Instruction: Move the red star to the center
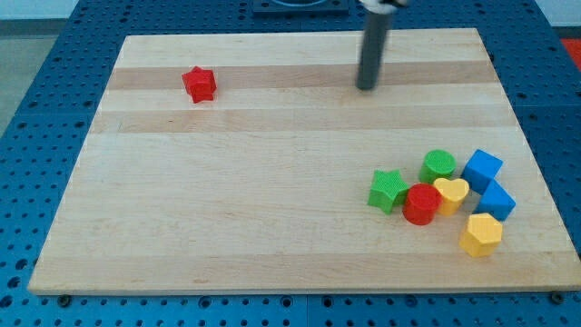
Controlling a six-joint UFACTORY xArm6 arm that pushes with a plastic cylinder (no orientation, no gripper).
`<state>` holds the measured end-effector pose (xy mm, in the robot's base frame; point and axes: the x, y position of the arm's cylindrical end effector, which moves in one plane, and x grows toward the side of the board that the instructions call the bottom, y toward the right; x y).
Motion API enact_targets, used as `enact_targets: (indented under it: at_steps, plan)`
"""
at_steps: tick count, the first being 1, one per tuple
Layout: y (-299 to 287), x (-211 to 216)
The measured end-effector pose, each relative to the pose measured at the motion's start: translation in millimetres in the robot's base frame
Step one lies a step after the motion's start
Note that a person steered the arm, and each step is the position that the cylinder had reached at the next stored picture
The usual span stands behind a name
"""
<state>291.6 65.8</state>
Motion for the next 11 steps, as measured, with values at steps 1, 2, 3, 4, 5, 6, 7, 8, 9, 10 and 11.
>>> enact_targets:
  at_steps: [1,2,3,4,5,6,7,8,9,10,11]
  plan:
    - [-18.0,-11.5]
    - [-91.4,-31.4]
    - [-214.2,-46.0]
    - [-253.9,-46.4]
    - [-266.8,-36.9]
    - [-268.4,-19.5]
    - [-268.5,-15.2]
    - [-256.0,6.7]
    - [-239.3,11.8]
    - [-239.3,13.6]
    - [-232.8,34.8]
